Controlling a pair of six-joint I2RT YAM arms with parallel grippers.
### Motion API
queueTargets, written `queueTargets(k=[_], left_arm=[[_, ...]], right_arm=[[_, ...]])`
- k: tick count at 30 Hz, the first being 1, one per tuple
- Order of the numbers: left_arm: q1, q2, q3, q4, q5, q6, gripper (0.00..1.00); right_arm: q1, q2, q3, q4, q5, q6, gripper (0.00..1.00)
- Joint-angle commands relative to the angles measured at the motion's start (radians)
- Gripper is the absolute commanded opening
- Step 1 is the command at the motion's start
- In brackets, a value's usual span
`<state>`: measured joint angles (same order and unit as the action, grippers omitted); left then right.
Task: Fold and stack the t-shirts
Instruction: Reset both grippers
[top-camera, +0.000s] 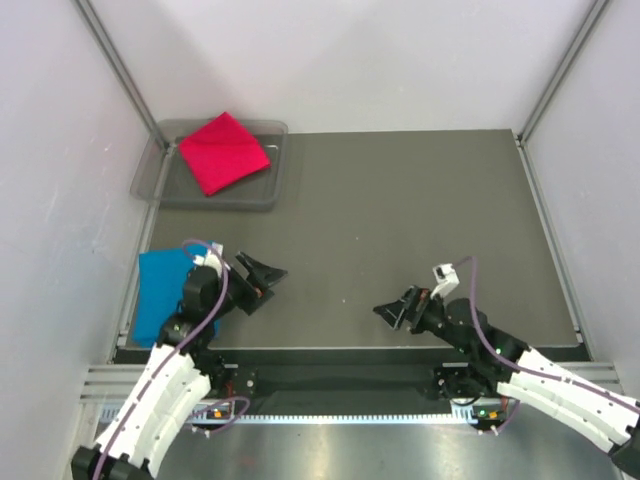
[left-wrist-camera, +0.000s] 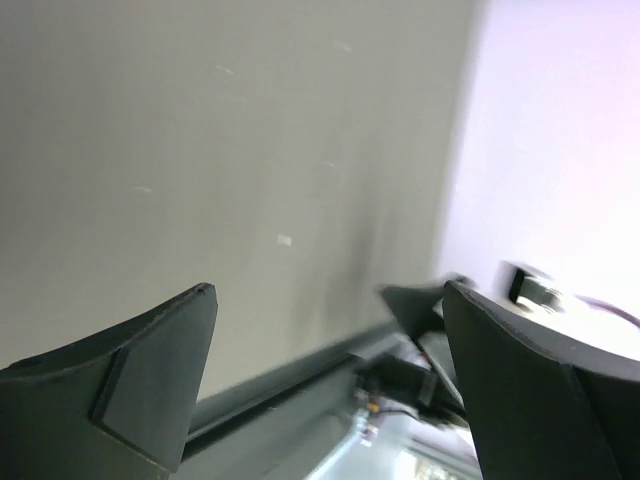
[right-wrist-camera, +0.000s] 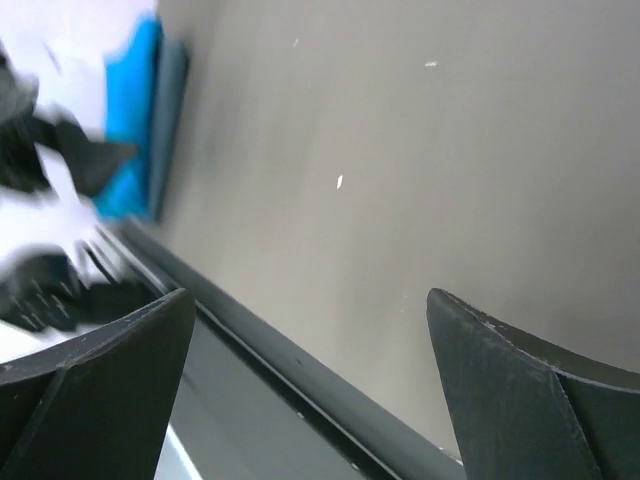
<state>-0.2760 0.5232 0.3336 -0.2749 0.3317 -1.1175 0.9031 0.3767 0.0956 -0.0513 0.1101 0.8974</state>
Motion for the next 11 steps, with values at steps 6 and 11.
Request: queueTargets(k=[6,11], left_arm=[[-0.005,-0.408,-0.286,0.466,0.139,-0.410,0.98],[-0.005,-0.451,-0.497,1.013,0.110,-0.698,0.98]], right_arm=[[-0.009,-0.444,-0.151,-0.171,0.178,0.342,0.99],[-0.010,-0.394,-0.184,0.051,0.066,0.295,1.00]])
